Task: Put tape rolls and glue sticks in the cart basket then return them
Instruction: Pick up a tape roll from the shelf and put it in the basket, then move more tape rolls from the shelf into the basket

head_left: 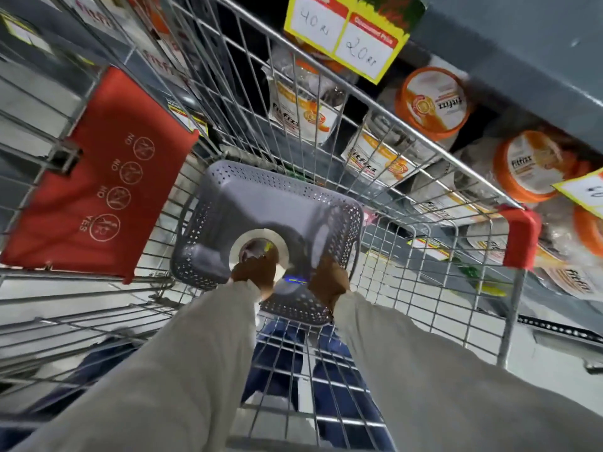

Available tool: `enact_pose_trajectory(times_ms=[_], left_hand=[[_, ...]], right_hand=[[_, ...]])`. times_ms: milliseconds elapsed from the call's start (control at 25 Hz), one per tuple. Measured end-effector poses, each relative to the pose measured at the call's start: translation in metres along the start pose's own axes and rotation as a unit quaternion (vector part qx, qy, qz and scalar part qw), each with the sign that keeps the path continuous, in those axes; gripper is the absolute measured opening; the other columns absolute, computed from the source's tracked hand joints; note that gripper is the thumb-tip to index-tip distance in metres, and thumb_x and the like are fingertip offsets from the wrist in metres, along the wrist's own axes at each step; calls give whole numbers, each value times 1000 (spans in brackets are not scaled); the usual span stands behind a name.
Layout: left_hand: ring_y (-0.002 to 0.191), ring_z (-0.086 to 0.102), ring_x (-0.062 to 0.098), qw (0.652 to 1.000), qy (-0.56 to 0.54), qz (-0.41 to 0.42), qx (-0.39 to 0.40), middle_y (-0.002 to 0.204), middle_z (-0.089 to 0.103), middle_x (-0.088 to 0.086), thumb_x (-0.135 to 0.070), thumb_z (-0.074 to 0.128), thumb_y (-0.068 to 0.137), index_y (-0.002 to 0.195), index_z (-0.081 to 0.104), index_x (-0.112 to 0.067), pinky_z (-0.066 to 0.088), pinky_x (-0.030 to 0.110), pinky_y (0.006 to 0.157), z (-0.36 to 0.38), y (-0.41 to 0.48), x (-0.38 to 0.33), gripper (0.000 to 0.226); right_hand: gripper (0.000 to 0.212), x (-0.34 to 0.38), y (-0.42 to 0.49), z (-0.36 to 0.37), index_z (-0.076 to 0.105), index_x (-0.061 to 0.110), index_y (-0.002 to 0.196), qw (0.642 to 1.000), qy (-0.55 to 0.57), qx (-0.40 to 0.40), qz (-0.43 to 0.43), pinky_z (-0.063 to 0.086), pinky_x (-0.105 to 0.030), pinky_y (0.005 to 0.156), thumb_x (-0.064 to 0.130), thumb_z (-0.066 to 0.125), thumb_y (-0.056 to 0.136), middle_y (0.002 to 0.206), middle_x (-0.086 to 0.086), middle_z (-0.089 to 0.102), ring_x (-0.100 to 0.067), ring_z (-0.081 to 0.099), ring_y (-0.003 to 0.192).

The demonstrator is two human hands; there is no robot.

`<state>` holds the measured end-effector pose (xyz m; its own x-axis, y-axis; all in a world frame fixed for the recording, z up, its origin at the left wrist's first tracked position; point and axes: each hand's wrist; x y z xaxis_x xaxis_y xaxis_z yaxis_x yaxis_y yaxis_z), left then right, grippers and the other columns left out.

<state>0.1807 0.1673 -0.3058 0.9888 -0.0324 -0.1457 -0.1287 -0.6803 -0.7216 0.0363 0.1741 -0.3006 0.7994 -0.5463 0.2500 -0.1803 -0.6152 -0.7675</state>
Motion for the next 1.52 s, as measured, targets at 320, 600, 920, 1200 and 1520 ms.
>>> enact_pose_trajectory(times_ms=[320, 600, 920, 1200, 1520], left_hand=[[117, 53, 30, 982, -65, -32, -176, 129, 56, 14, -33, 44, 91, 127, 48, -12, 42, 38, 95, -48, -53, 0, 42], [81, 69, 33, 872, -26, 273, -405, 93, 71, 19, -27, 40, 79, 106, 57, -6, 52, 34, 74, -178, -105, -70, 39], [107, 58, 29, 778, -1, 424, -462, 117, 63, 10, -30, 41, 82, 116, 56, -13, 35, 32, 95, -308, -91, -216, 41], [140, 20, 24, 831, 109, 398, -373, 146, 40, 6, -45, 54, 85, 141, 29, -18, 14, 42, 114, -332, -63, -290, 67], [137, 25, 28, 854, 152, 369, -333, 137, 46, 17, -45, 59, 82, 142, 23, -20, 8, 43, 115, -335, -61, -295, 74]], right_hand=[[60, 6, -85, -68, 23, 23, 141, 975, 68, -80, -194, 48, -42, 95, 55, 34, 92, 138, -12, 45, -32, 55, 113], [53, 46, -152, -179, 41, 7, 132, 783, 35, -443, -436, 14, -36, 117, 46, 29, 97, 145, -19, 36, -32, 23, 138], [39, -23, -140, -352, 60, 1, 100, 732, 76, -653, -179, 44, -45, 81, 34, 46, 85, 97, -21, 65, -41, 57, 91], [34, -62, -136, -390, 44, 8, 114, 883, 64, -455, 90, 47, -41, 82, 28, 52, 88, 117, -14, 59, -34, 50, 111], [28, -63, -143, -382, 43, 5, 107, 876, 45, -477, 51, 48, -37, 71, 9, 51, 81, 105, -17, 65, -36, 55, 104]])
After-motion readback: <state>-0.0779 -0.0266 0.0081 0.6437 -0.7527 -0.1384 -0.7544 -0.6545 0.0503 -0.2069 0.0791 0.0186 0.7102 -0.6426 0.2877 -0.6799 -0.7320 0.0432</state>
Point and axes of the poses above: each hand's wrist, its own y-axis towards the middle knuckle, its own z-axis out of the palm, x = y × z
